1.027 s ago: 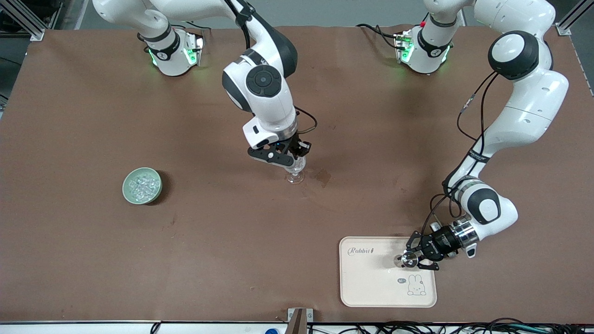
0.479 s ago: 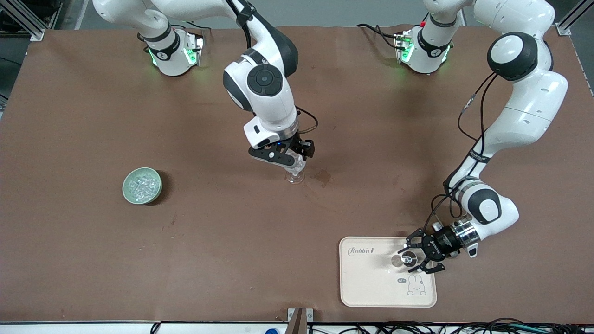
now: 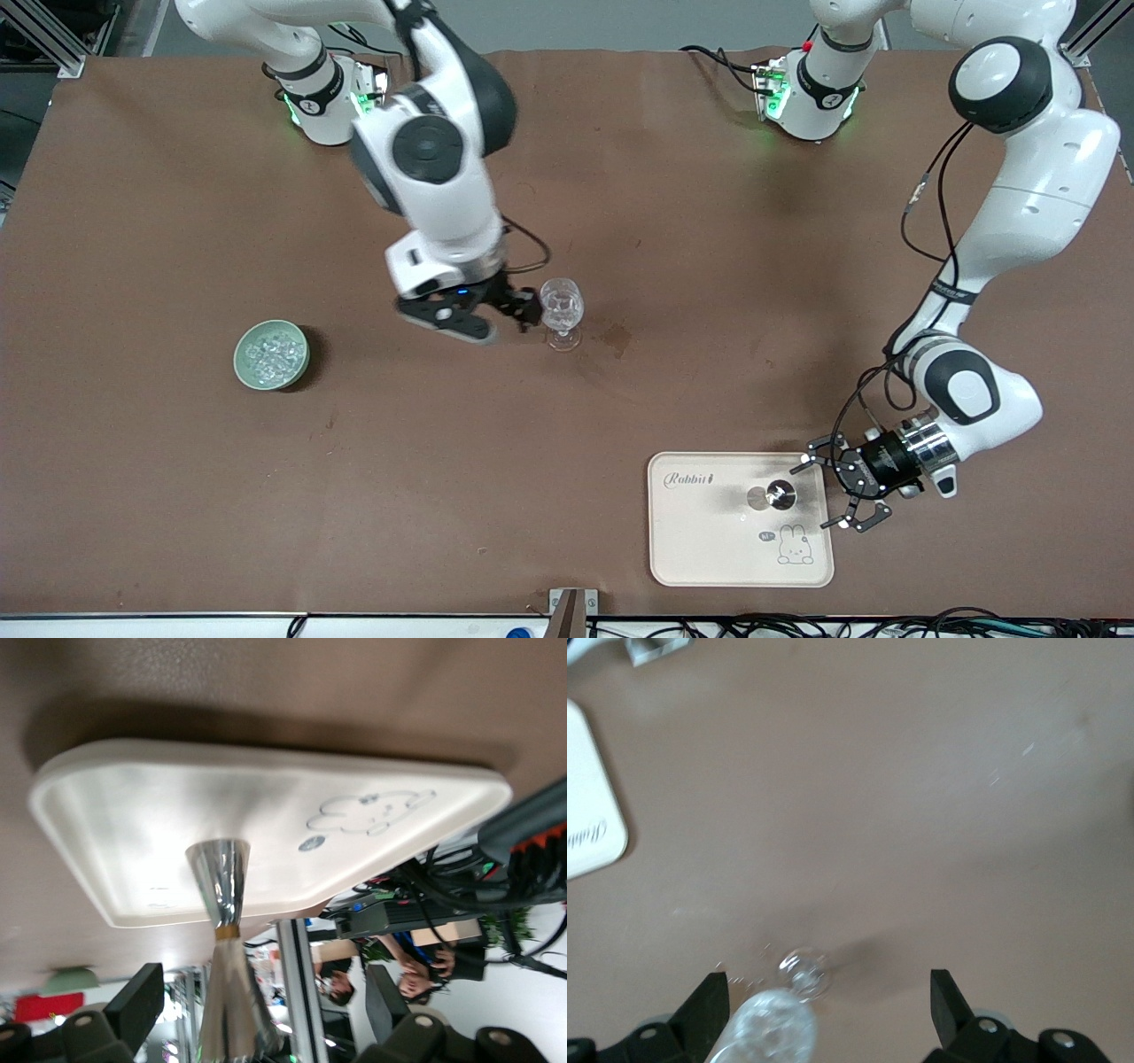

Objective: Pour wine and add ice with both arms

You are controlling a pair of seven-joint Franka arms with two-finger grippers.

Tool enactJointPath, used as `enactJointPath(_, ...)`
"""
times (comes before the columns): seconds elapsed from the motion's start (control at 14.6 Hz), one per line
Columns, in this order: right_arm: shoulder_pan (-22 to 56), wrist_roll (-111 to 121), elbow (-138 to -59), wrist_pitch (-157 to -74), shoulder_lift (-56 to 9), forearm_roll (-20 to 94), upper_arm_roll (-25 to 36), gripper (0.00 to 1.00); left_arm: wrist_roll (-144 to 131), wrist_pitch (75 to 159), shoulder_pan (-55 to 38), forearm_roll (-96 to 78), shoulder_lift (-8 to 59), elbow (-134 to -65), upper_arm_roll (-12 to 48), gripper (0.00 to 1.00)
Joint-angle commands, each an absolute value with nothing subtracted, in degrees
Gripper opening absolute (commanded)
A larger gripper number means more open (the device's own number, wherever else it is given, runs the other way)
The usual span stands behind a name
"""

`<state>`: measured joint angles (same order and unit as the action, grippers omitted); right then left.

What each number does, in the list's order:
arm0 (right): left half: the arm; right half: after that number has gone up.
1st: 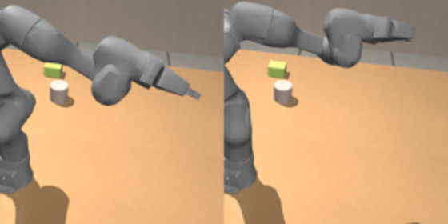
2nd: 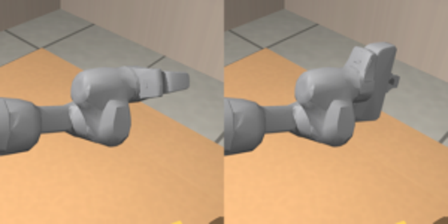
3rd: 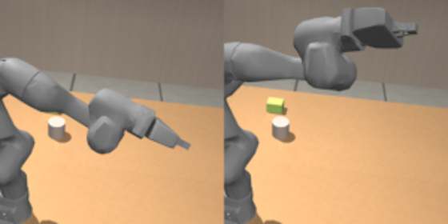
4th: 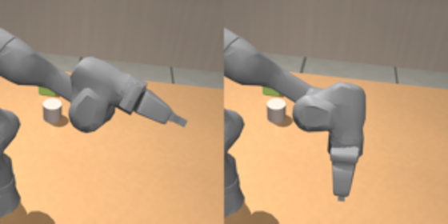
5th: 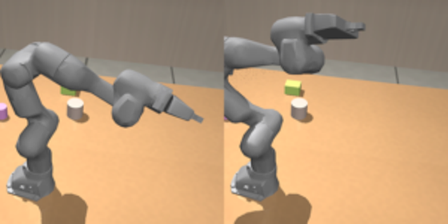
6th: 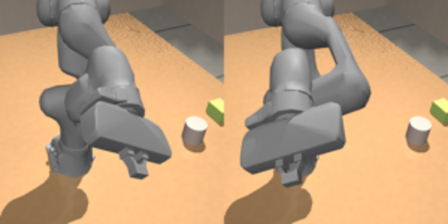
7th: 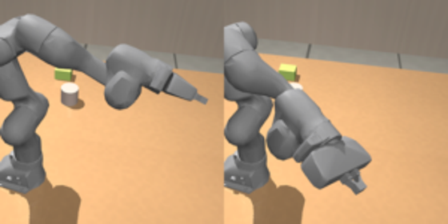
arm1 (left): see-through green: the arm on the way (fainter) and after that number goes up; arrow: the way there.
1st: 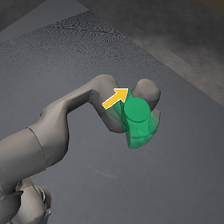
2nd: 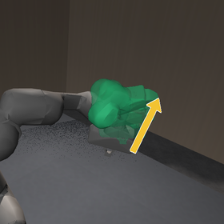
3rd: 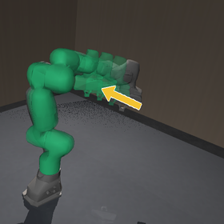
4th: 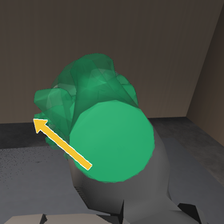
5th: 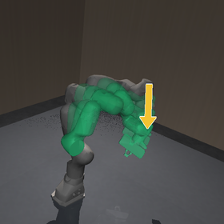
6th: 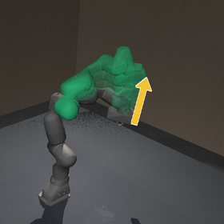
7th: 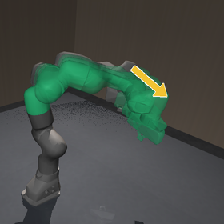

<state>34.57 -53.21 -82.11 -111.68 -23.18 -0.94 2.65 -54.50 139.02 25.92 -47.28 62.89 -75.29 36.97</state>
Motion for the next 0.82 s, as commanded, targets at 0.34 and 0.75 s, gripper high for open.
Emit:
enactJointPath(0.34,13.9,-26.7,-93.0,-104.5,-8.3,-1.7,1.6,1.00,-61.1,127.0,30.1,-25.4,54.4,-78.6,36.5,1.00)
enactJointPath(0.75,5.9,-21.2,-106.1,-104.4,2.5,-1.8,1.6,1.00,-61.2,120.8,29.1,-4.5,48.9,-78.1,37.4,1.00)
